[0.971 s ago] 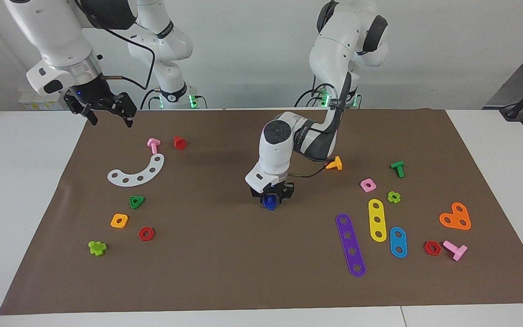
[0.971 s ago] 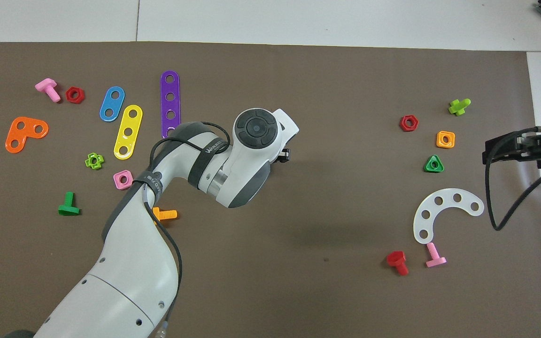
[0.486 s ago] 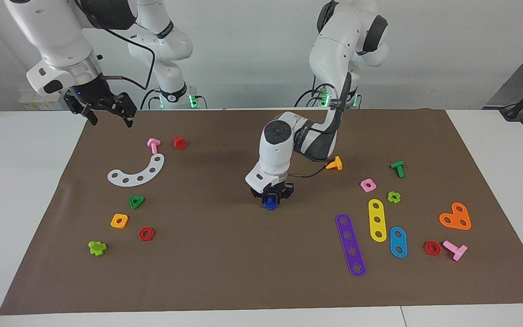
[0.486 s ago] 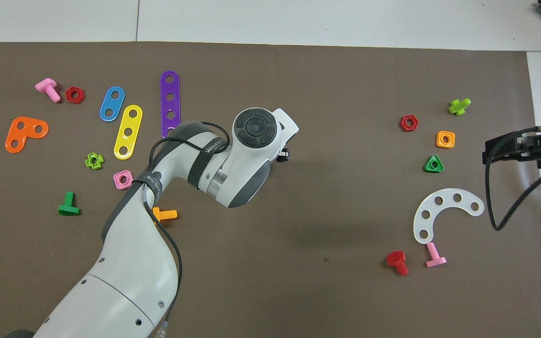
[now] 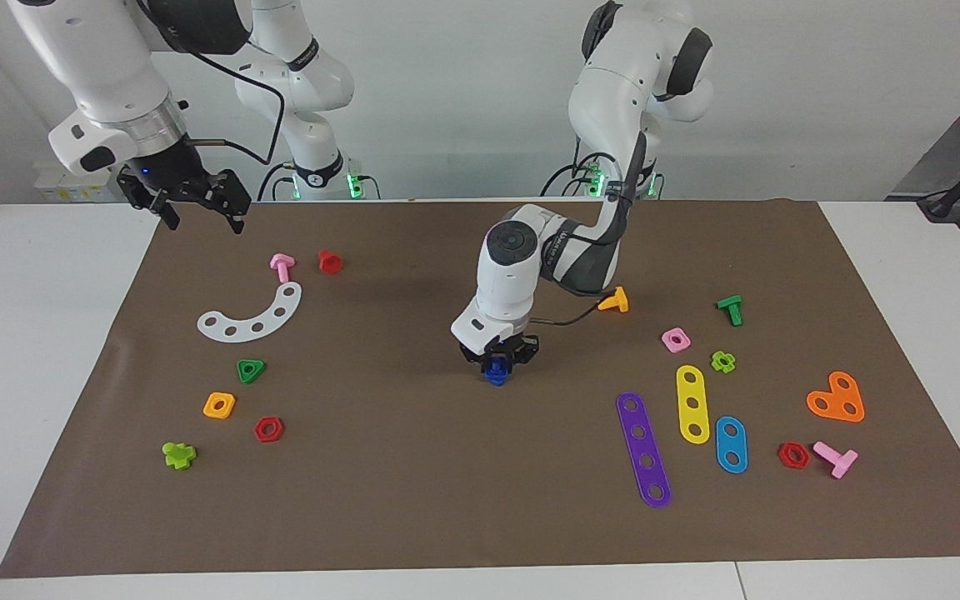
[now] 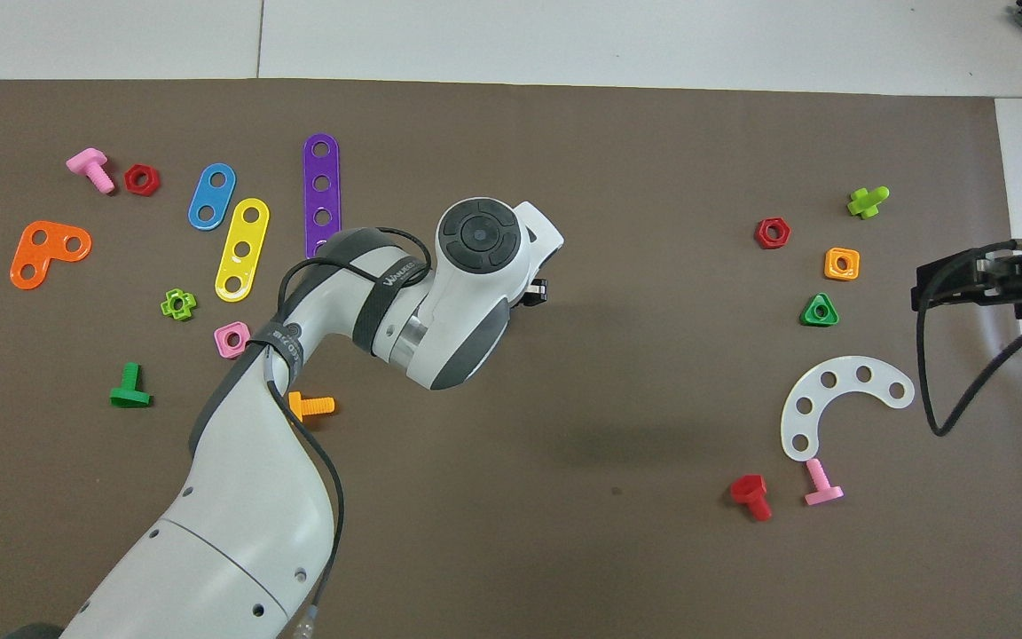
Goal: Unscrew and place screws in storage area
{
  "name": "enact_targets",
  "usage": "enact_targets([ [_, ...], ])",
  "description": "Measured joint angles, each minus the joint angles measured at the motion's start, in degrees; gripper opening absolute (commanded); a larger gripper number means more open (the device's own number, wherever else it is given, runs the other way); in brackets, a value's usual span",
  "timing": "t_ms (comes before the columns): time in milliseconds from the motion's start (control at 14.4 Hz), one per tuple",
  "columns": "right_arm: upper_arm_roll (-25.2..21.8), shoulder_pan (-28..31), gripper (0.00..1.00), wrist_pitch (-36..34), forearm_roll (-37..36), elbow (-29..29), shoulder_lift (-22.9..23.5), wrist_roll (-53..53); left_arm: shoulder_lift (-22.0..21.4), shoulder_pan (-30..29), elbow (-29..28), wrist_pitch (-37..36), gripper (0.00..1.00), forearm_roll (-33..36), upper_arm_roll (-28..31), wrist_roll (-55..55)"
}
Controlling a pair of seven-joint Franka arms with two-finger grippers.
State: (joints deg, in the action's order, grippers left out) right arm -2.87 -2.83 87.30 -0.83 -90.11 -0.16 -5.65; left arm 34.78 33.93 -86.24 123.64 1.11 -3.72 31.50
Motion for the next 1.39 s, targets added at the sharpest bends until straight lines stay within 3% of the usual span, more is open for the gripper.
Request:
enact_targets([
  [555, 0.0, 0.0, 1.0, 0.0, 0.0, 0.0, 0.0, 0.0, 0.01, -2.05, 8.99, -11.37, 0.34, -3.88, 0.04, -0.01],
  [902, 0.0, 0.0, 1.0, 0.0, 0.0, 0.0, 0.0, 0.0, -0.83, -9.95, 11.77, -15.48, 0.32, -5.17, 0.03, -5.5],
  [1110, 0.0, 0.0, 1.0, 0.0, 0.0, 0.0, 0.0, 0.0, -3.75, -15.87, 9.08, -17.13, 0.32, -5.84, 0.16, -14.55],
  [1388, 0.0, 0.0, 1.0, 0.0, 0.0, 0.0, 0.0, 0.0, -8.71, -21.7, -1.39, -16.97, 0.31, -5.93, 0.25, -25.07],
])
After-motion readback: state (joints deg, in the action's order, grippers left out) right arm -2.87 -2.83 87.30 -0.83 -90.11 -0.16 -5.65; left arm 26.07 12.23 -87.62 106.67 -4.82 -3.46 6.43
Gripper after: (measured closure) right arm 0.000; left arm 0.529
